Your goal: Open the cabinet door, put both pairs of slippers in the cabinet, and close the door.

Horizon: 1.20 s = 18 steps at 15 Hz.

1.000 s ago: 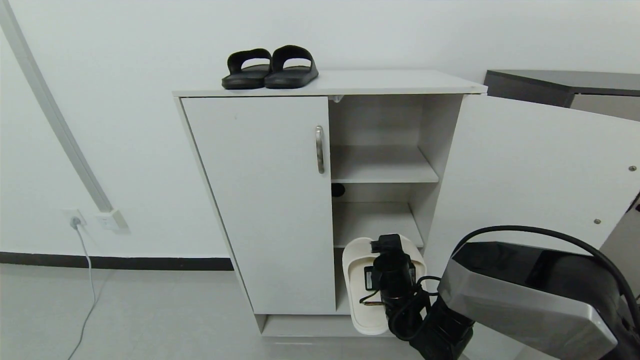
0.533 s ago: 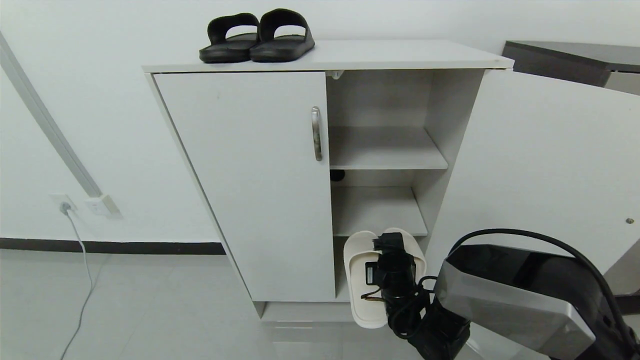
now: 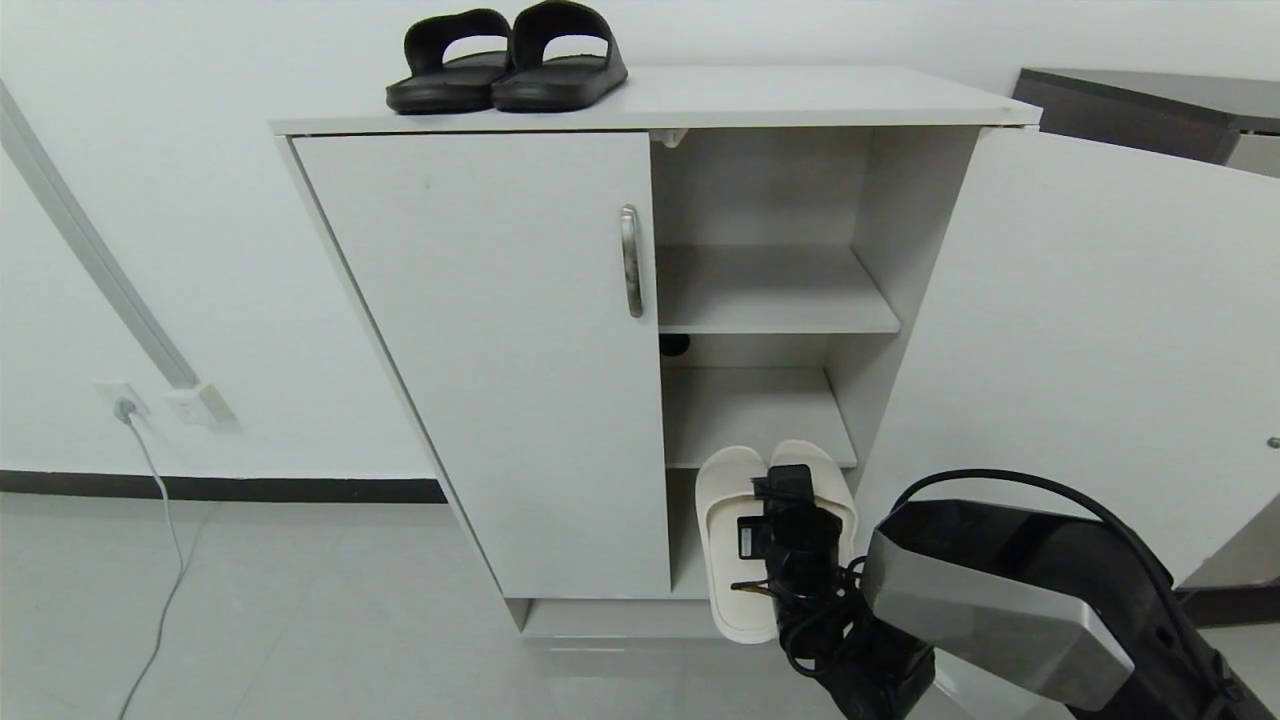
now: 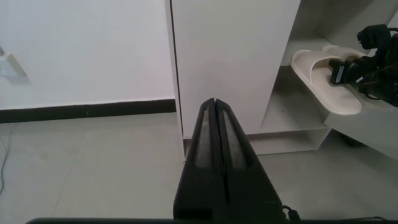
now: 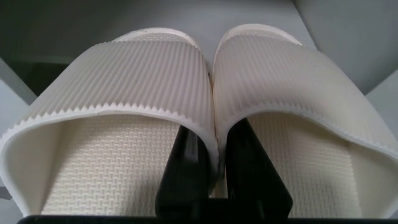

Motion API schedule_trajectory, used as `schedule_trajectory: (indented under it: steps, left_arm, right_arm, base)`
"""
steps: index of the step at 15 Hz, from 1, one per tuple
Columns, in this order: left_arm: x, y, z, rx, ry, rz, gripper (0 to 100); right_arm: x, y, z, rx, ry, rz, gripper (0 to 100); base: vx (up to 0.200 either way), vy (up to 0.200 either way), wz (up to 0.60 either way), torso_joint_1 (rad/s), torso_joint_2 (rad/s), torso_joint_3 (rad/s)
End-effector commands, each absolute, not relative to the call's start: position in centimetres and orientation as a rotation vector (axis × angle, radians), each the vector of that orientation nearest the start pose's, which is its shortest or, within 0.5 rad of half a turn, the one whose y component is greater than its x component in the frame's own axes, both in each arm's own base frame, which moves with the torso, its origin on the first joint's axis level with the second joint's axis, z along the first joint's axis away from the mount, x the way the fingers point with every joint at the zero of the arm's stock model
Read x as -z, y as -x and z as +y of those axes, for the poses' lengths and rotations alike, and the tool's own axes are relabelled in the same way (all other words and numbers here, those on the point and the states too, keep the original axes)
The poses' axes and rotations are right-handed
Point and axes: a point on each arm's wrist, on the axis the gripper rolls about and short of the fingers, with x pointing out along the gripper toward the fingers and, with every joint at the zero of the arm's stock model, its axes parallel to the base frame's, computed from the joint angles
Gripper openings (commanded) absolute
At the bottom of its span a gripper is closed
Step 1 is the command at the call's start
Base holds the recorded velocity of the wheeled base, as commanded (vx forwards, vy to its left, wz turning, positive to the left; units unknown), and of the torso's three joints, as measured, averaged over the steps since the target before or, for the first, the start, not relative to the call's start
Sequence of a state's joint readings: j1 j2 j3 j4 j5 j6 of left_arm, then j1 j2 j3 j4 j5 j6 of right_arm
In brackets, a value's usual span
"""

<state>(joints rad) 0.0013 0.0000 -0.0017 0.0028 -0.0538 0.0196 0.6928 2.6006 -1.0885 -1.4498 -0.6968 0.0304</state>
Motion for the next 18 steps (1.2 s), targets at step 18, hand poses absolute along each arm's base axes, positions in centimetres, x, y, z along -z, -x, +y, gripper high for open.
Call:
schedule_trajectory:
  steps: [18]
  left_arm:
    - [-7.6,2.3,-0.1,0.052,-0.020,0.001,0]
  right_arm:
    - [0.7,-37.7,26.2,0.056,-0.008,0.035,0]
  base:
    - [0.100,0.000,0.00,0.001,0.00,0.001]
